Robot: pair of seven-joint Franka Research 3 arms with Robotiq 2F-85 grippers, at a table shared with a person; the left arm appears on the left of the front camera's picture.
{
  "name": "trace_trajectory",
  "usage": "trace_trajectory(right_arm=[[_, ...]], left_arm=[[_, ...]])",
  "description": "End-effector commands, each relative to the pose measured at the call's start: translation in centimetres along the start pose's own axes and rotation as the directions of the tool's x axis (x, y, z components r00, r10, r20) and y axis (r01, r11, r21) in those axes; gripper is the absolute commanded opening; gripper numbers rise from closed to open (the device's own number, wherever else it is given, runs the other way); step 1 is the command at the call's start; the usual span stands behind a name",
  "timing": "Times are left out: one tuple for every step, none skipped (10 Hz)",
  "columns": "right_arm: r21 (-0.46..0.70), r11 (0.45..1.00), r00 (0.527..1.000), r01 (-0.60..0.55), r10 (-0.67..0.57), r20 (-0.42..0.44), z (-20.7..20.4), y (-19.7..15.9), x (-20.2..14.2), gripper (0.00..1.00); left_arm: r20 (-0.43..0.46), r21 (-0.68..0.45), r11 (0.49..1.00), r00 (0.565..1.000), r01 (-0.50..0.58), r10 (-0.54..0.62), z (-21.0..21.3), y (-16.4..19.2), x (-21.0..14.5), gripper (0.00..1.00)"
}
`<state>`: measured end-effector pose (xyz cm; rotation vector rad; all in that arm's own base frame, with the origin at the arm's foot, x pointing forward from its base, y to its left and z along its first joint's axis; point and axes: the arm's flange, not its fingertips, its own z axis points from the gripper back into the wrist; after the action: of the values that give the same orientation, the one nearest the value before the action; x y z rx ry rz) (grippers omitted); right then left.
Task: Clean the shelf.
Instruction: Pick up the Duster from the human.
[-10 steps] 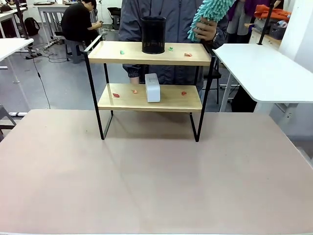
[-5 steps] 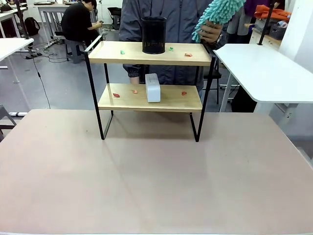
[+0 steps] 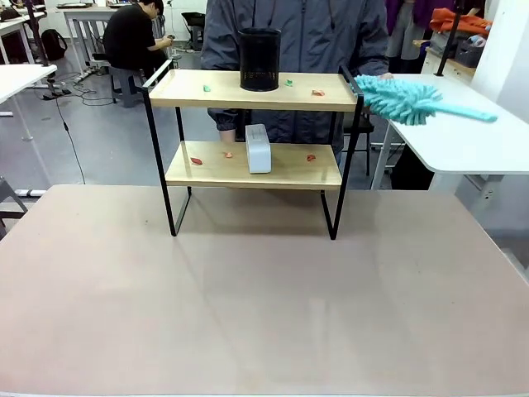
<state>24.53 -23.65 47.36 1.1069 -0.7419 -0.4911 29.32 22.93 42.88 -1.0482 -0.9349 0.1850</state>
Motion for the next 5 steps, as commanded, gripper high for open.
trace_trajectory(right_arm=[[0.017, 0.999, 0.999, -0.031, 0.031, 0.012, -0.2, 0.0, 0.4, 1.0], [0.017, 0.999, 0.999, -0.031, 0.031, 0.012, -0.2, 0.0, 0.4, 1.0], [-0.002, 1.0, 1.0, 0.0, 0.0, 0.003, 0.0, 0.0, 0.0, 1.0], [0.015, 0.999, 0.998, 0.052, -0.052, -0.031, -0.9, 0.8, 1.1, 1.0], [-0.007, 0.994, 0.99, 0.111, -0.111, -0.083, -2.6, 2.3, 2.7, 1.0]], left_arm=[[0.018, -0.018, 1.0, 1.0, 0.019, -0.018, -0.4, 0.2, 0.0, 1.0], [0.018, -0.018, 1.0, 1.0, 0.019, -0.018, -0.4, 0.2, 0.0, 1.0], [0.018, -0.018, 1.0, 1.0, 0.019, -0.018, -0.4, 0.2, 0.0, 1.0], [0.018, -0.018, 1.0, 1.0, 0.019, -0.018, -0.4, 0.2, 0.0, 1.0], [0.018, -0.018, 1.0, 1.0, 0.019, -0.018, -0.4, 0.2, 0.0, 1.0]])
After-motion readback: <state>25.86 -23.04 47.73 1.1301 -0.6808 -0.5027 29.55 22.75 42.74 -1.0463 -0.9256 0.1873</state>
